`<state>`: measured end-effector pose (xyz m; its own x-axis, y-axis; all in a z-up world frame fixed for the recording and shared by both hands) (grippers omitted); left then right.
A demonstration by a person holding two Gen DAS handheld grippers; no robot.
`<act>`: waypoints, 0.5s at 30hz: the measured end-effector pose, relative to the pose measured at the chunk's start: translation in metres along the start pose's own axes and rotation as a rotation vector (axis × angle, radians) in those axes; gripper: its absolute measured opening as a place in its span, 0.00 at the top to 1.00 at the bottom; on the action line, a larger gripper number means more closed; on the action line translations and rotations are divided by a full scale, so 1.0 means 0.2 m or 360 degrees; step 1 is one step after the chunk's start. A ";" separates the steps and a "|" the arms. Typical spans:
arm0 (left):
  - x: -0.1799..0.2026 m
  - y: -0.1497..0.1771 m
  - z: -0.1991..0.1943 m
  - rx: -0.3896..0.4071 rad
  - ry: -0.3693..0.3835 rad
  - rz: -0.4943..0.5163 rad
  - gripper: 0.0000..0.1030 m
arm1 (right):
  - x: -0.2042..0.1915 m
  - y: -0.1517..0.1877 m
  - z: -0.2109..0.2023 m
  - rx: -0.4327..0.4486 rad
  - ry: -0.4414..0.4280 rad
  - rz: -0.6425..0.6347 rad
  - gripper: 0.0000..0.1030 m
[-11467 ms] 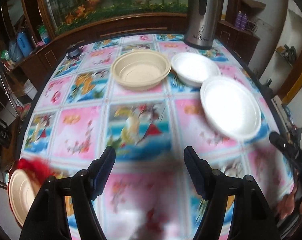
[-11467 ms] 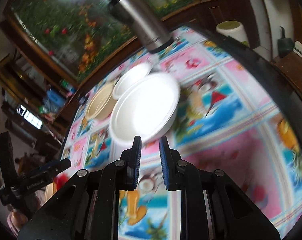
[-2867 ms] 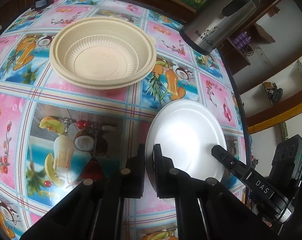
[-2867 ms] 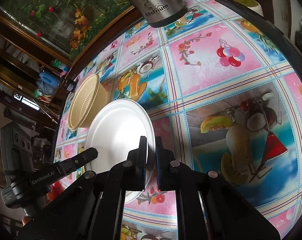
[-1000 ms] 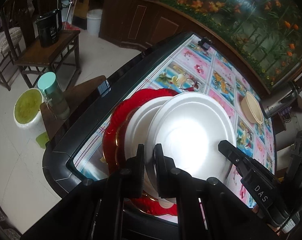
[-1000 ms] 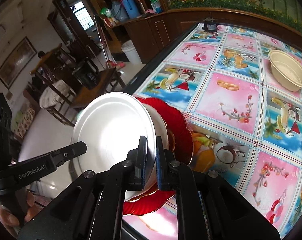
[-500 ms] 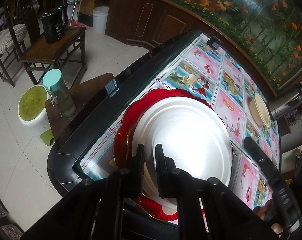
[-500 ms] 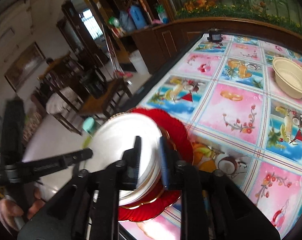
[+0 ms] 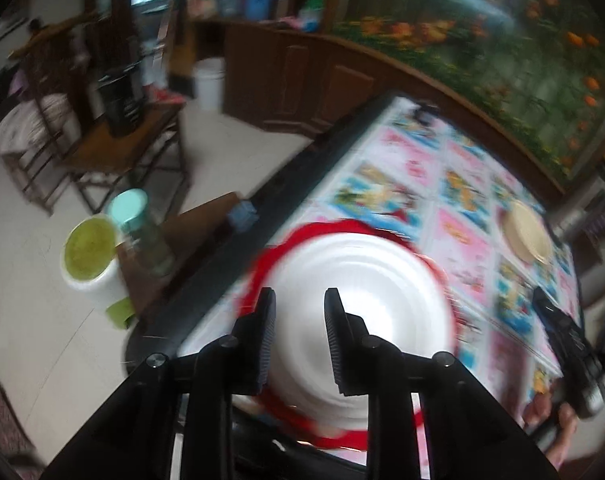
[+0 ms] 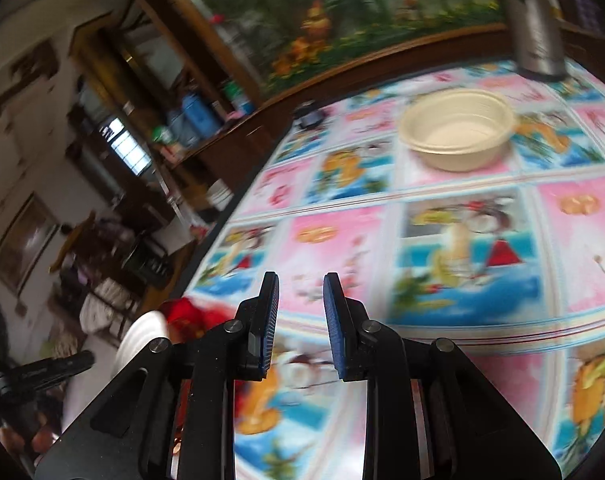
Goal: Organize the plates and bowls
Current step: 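Release the white plate and move both tools toward the remaining beige bowl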
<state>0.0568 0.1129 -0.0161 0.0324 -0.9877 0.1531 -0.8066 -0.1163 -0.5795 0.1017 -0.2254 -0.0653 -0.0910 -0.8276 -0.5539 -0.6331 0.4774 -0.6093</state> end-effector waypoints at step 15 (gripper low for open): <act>1.03 0.03 0.33 -0.0222 0.0340 0.0494 0.46 | 0.59 -0.22 -0.17 0.0110 0.0124 0.0398 0.78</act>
<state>0.0967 -0.0984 -0.0408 -0.3372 -0.9278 0.1595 -0.8315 0.2141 -0.5125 0.0927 -0.3538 -0.0836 -0.2982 -0.7004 -0.6485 -0.5296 0.6866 -0.4980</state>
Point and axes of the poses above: each gripper's, at about its wrist camera, not at the fingertips, and z roughly the way its jaws point, x to its right, y to its underside, the point moved 1 cm from there along z, roughly the way its jaws point, and after that the axes turned 5 degrees about z, right-handed, at the moved point
